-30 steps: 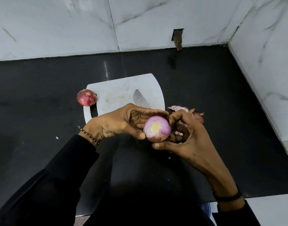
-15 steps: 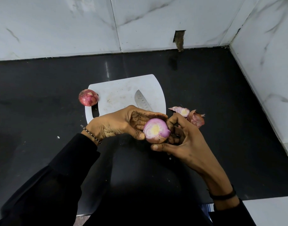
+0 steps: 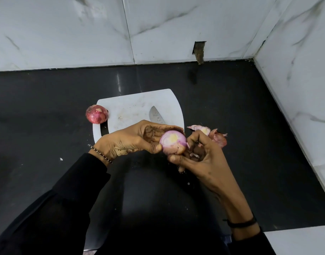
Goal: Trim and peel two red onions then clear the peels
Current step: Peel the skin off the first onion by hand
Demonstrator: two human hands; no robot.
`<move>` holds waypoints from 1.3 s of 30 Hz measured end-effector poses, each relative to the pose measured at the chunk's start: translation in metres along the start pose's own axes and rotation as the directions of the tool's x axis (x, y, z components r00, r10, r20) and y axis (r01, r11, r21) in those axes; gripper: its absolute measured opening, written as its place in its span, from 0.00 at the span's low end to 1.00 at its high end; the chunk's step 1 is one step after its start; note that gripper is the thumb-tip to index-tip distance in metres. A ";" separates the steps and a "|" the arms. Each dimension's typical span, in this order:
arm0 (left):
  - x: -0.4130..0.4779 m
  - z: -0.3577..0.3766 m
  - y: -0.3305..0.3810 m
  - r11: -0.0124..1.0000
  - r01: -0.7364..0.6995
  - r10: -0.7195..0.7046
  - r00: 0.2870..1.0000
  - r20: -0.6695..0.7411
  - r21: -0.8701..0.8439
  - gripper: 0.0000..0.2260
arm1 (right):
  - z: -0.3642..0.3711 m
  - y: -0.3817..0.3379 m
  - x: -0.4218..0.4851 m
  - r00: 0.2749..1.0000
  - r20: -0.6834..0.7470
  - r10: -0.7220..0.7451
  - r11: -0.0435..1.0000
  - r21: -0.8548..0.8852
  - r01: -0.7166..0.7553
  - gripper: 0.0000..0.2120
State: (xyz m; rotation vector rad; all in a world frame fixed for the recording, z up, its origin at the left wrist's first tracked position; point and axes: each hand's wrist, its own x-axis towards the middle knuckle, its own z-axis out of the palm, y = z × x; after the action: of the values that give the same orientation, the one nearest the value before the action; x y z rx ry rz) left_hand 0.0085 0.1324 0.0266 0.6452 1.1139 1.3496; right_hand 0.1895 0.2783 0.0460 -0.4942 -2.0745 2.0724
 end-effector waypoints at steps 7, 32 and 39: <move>0.005 0.007 -0.005 0.989 -0.112 0.107 0.993 -0.049 -0.097 0.28 | -0.009 -0.010 0.007 0.999 -0.048 -0.011 0.995 -0.101 0.007 0.25; 0.003 0.025 -0.004 0.989 -0.146 0.149 0.922 -0.356 0.036 0.28 | -0.001 0.005 0.007 0.941 -0.284 -0.184 0.957 -0.268 0.107 0.05; -0.002 0.047 -0.004 0.979 -0.154 0.198 0.865 -0.461 0.132 0.26 | 0.001 0.004 0.001 0.940 -0.267 -0.213 0.938 -0.325 0.120 0.05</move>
State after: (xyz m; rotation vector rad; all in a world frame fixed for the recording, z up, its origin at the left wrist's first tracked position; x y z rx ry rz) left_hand 0.0528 0.1403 0.0423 0.5015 1.5449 1.6776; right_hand 0.1889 0.2779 0.0417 -0.6061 -2.1695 1.4832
